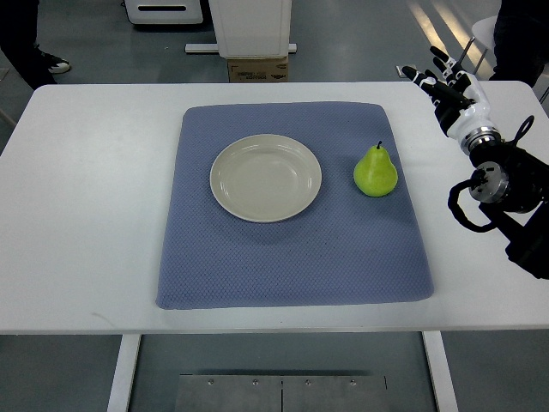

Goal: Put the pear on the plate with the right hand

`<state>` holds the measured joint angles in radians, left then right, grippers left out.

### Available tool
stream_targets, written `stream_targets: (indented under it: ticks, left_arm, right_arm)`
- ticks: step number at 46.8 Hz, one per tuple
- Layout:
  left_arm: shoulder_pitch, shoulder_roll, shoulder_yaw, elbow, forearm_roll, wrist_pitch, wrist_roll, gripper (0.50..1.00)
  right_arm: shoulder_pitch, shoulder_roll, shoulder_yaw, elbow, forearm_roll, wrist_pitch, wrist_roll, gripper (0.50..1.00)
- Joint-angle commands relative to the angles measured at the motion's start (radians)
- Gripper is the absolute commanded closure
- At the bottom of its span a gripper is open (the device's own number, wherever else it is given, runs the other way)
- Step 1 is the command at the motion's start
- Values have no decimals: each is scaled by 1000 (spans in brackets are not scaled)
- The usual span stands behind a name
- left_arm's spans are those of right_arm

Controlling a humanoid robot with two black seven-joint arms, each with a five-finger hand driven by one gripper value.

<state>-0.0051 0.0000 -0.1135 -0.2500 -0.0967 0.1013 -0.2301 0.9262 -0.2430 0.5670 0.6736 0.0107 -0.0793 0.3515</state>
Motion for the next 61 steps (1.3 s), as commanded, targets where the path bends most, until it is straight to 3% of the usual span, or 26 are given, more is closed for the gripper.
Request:
stream_targets:
  ticks: [1, 38, 61]
  left_arm:
    - [-1, 0, 0, 0, 0, 0, 0, 500]
    - [0, 0, 0, 0, 0, 0, 0, 500]
    - [0, 0, 0, 0, 0, 0, 0, 500]
  right_arm:
    - [13, -1, -1, -20, -1, 1, 0, 500]
    - [106, -1, 1, -193, 0, -10, 12, 500]
    - [92, 2, -4, -201, 0, -8, 11, 500]
